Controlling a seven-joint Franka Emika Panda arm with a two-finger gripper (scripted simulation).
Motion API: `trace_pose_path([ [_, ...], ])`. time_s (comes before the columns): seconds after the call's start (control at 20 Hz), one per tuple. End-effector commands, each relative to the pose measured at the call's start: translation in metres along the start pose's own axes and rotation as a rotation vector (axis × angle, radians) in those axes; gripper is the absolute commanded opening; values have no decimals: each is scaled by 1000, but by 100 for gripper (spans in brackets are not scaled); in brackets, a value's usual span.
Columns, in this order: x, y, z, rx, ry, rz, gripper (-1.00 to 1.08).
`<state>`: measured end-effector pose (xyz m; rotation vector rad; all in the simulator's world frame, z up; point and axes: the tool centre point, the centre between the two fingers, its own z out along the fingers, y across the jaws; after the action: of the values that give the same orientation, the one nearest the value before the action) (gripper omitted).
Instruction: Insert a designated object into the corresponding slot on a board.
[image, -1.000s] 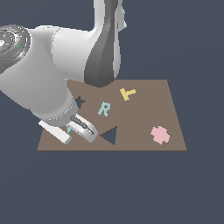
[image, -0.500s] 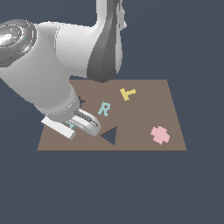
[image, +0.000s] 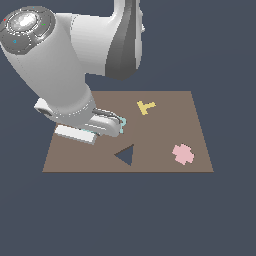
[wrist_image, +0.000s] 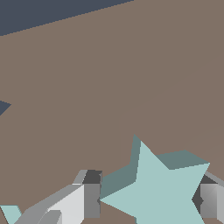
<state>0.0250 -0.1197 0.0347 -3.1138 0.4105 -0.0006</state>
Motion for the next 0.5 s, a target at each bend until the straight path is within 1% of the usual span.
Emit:
trace_pose_path([
  [0.0,-11,2,-1,0,0,-79,-100],
  [0.2,-27,7,-3,0,0,-197,-100],
  [0.45,-41,15,-4,0,0,-310,-100],
])
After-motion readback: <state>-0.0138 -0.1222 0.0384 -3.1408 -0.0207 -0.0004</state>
